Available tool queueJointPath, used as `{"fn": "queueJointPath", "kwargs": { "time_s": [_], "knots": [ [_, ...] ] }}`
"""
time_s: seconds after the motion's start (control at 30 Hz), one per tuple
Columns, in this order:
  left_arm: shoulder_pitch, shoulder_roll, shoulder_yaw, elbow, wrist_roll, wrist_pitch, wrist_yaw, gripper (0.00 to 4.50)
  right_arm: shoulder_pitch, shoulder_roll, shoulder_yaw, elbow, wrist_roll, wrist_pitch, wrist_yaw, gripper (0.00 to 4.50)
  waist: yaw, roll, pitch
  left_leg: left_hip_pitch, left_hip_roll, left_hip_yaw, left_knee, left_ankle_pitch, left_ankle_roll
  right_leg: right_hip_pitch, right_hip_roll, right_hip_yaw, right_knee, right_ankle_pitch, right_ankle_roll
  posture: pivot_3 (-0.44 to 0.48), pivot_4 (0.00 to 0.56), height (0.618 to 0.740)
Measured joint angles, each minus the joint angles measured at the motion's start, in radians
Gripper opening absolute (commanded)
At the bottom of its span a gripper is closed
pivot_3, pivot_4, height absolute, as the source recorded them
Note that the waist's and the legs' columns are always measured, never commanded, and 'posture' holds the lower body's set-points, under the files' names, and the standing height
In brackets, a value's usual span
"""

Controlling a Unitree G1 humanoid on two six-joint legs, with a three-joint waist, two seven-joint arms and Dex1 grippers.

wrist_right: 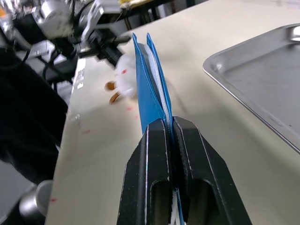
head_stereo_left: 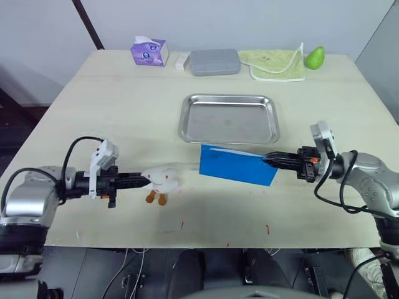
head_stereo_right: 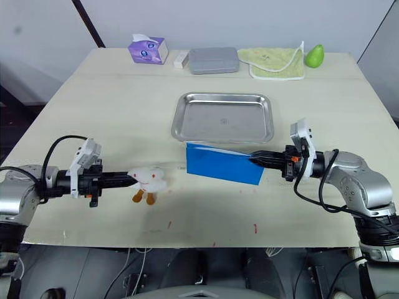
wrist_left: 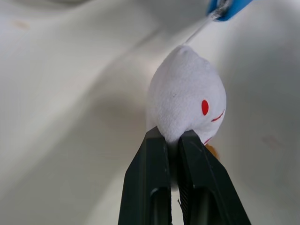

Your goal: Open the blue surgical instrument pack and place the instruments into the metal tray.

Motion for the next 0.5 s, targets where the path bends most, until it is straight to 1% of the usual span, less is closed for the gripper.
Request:
{"fn": "queueJointPath", "kwargs": {
  "time_s": [0.03, 0.1, 0.2, 0.5],
  "knots": [
    [-0.043, -0.012, -0.016, 0.006, 0.033, -0.046, 0.013, 0.05, -0.001, 0.0, 0.007, 0.0, -0.011, -0.005, 0.0, 0.0, 0.003, 0.0, 0.0, 0.0, 0.0, 0.001, 0.0, 0.0, 0.0, 0.0, 0.0, 0.001, 0.0, 0.0, 0.0, 0.0, 0.15, 0.74],
    [-0.058, -0.015, -0.026, 0.005, 0.049, -0.072, 0.016, 0.05, -0.001, 0.0, 0.014, 0.0, -0.021, -0.008, 0.0, 0.0, 0.003, 0.0, 0.0, 0.0, 0.0, 0.001, 0.0, 0.0, 0.0, 0.0, 0.0, 0.001, 0.0, 0.0, 0.0, 0.0, 0.15, 0.74],
    [-0.092, -0.05, -0.052, 0.009, 0.096, -0.136, 0.037, 0.05, -0.001, -0.003, 0.037, 0.001, -0.063, -0.024, 0.001, 0.0, 0.002, 0.0, 0.0, -0.001, 0.0, 0.001, 0.0, 0.0, 0.0, -0.002, 0.0, 0.001, 0.0, 0.0, 0.0, 0.0, 0.15, 0.74],
    [-0.216, -0.108, -0.147, 0.106, 0.273, -0.409, 0.073, 0.05, -0.032, -0.023, 0.074, 0.014, -0.145, -0.04, 0.006, 0.0, 0.002, 0.0, 0.0, -0.001, 0.0, 0.002, 0.001, 0.0, 0.0, -0.002, 0.001, 0.002, 0.001, 0.0, 0.0, 0.0, 0.15, 0.74]
  ]
}}
